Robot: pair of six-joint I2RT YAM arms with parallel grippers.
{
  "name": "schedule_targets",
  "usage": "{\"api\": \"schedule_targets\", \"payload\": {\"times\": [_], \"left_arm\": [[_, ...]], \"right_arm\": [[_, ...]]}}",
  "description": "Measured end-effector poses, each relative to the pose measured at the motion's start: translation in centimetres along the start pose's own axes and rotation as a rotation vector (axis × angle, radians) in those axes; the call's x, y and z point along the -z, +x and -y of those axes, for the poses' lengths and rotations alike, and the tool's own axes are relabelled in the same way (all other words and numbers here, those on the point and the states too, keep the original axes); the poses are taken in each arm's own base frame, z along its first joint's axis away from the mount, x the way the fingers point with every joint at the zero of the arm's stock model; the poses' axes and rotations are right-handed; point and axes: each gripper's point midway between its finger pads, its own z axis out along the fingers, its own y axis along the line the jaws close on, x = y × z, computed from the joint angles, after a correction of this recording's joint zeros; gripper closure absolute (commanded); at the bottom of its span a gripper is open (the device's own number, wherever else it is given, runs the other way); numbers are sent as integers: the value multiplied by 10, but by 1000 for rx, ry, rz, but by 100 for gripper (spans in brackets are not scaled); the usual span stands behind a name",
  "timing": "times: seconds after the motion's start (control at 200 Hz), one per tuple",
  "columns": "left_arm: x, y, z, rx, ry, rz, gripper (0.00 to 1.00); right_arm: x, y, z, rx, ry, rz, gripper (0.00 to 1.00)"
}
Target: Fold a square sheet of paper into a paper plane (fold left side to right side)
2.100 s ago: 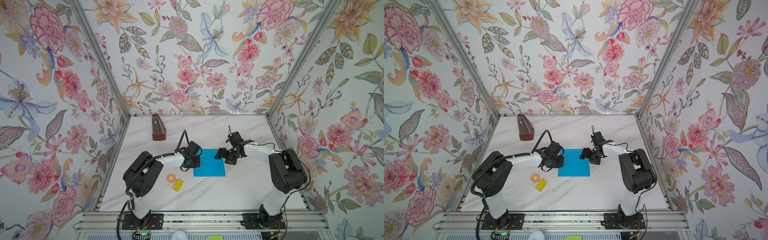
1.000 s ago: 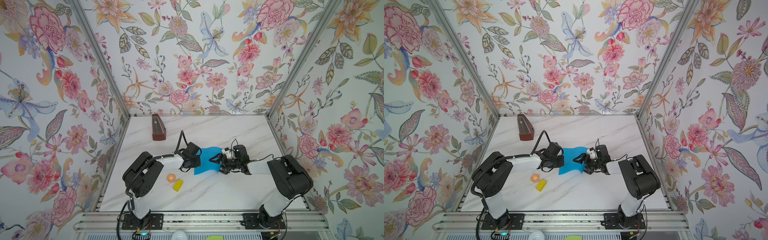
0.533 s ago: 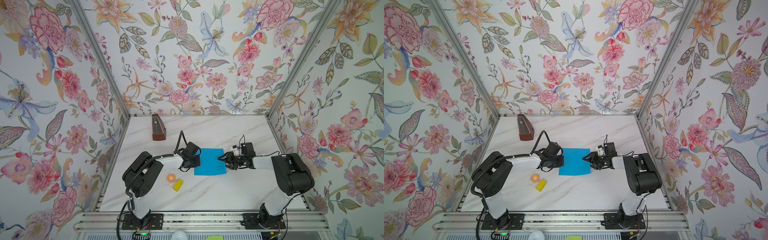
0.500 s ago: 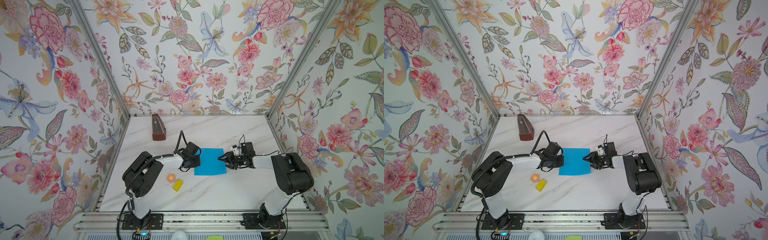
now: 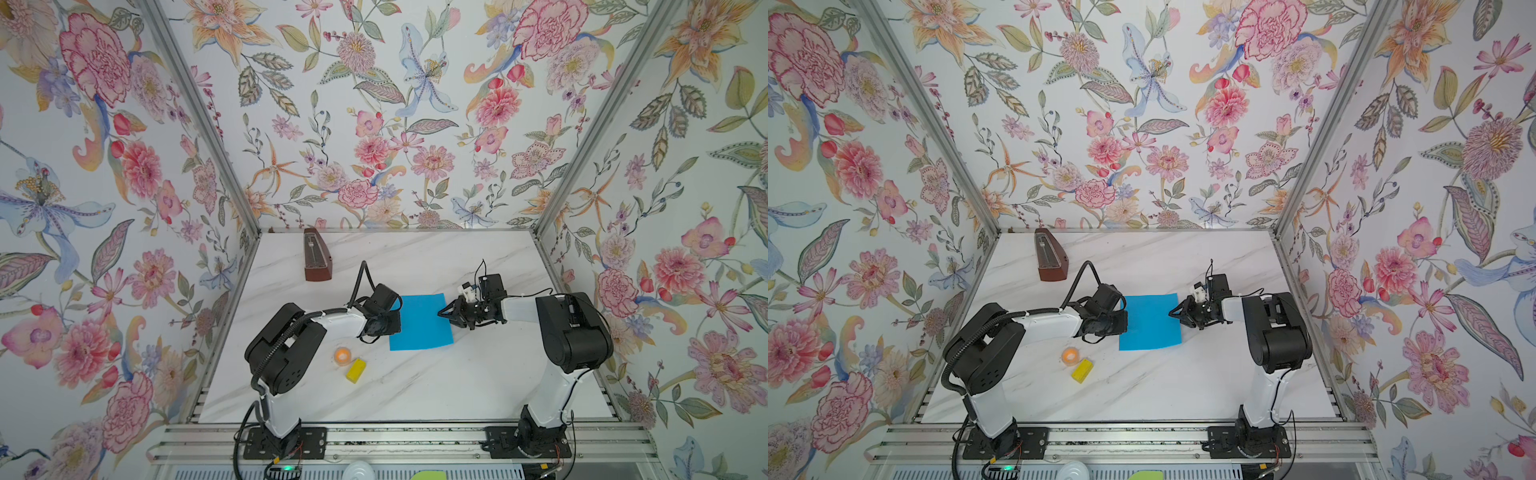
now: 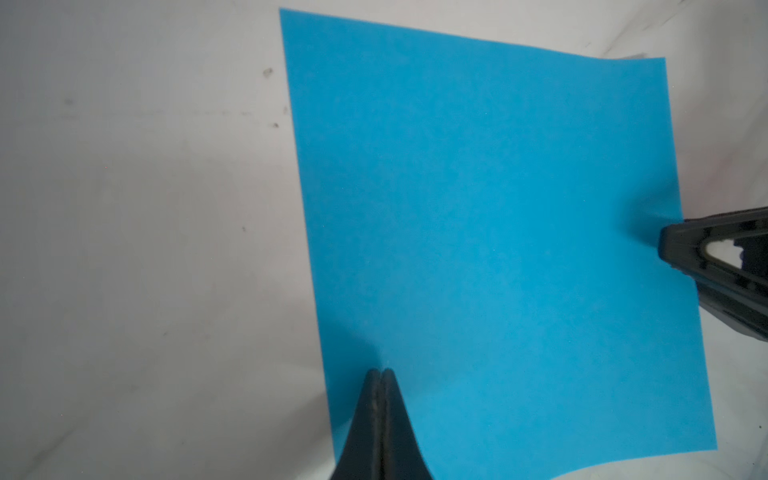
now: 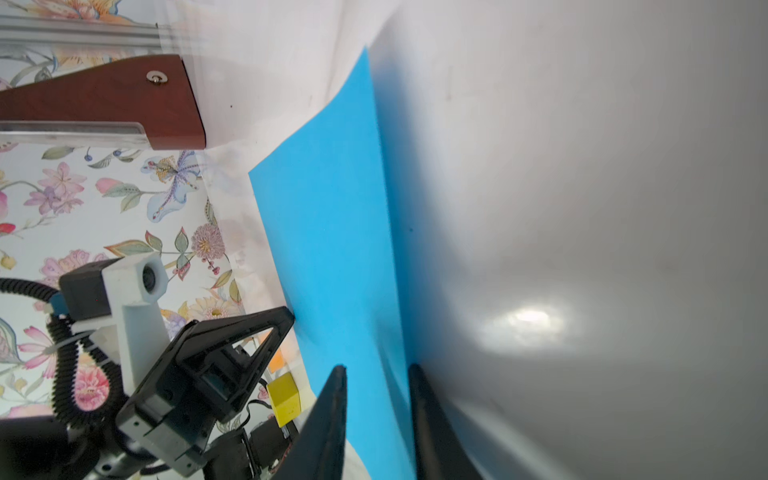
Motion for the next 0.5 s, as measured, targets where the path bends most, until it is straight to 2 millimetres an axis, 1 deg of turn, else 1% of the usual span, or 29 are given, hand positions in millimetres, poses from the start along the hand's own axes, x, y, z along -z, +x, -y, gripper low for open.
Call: {"api": "schedule_targets", "payload": {"times": [0.115, 0.25, 0.32, 0.405, 0.445, 0.5], "left_arm": [[0, 0, 0, -6, 1, 0, 100], [1, 0, 0, -19, -1, -1, 100], [5, 0, -3, -25, -10, -1, 91], [15, -3, -6, -44, -16, 21, 74], [25, -6, -4, -50, -11, 47, 66], [45, -17, 1, -65, 8, 105, 60]], "right_arm": [[-1, 1, 3, 14, 15, -11, 89], [-1, 3, 7, 18, 43, -22, 98], [-1, 4, 7, 39, 63, -25, 100], [4, 5, 2, 88, 105, -18, 100], [8, 5, -3, 118, 116, -10, 100], [18, 4, -16, 190, 137, 12, 100]]}}
